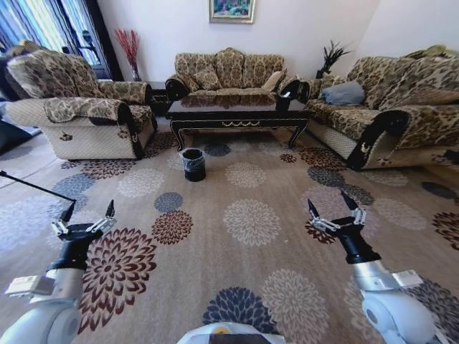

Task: Move to the front of the table and pick up the trash from the floor, then place it into the trash bin.

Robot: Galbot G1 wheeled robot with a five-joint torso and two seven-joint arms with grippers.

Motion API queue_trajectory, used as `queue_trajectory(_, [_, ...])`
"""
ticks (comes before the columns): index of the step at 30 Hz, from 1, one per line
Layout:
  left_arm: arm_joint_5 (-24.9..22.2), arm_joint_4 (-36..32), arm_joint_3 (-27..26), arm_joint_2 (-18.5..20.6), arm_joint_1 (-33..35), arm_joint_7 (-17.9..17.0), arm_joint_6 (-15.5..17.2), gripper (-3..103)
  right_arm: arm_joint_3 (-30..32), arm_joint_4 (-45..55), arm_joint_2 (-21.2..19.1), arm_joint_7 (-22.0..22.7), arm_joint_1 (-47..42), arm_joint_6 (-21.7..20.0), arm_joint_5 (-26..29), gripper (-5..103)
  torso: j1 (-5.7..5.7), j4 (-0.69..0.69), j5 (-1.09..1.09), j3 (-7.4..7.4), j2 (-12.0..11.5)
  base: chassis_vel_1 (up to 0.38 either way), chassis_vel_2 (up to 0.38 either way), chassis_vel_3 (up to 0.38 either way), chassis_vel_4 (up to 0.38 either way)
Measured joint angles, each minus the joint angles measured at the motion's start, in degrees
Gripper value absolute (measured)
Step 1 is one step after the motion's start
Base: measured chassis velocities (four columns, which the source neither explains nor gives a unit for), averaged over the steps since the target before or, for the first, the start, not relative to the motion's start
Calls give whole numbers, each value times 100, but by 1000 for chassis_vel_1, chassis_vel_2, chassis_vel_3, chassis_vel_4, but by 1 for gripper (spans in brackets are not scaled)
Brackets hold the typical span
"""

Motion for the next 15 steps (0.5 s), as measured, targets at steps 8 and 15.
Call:
queue_trajectory(8, [1,72,83,1,-44,-4,-45,100,-89,-18,126,129,-6,-70,-73,100,53,0,0,118,172,0,0,0,0])
queue_trajectory(15, [1,107,118,8,-79,-34,-79,100,-98,-29,145,152,0,-84,-89,100,106,0,0,209,316,0,0,0,0])
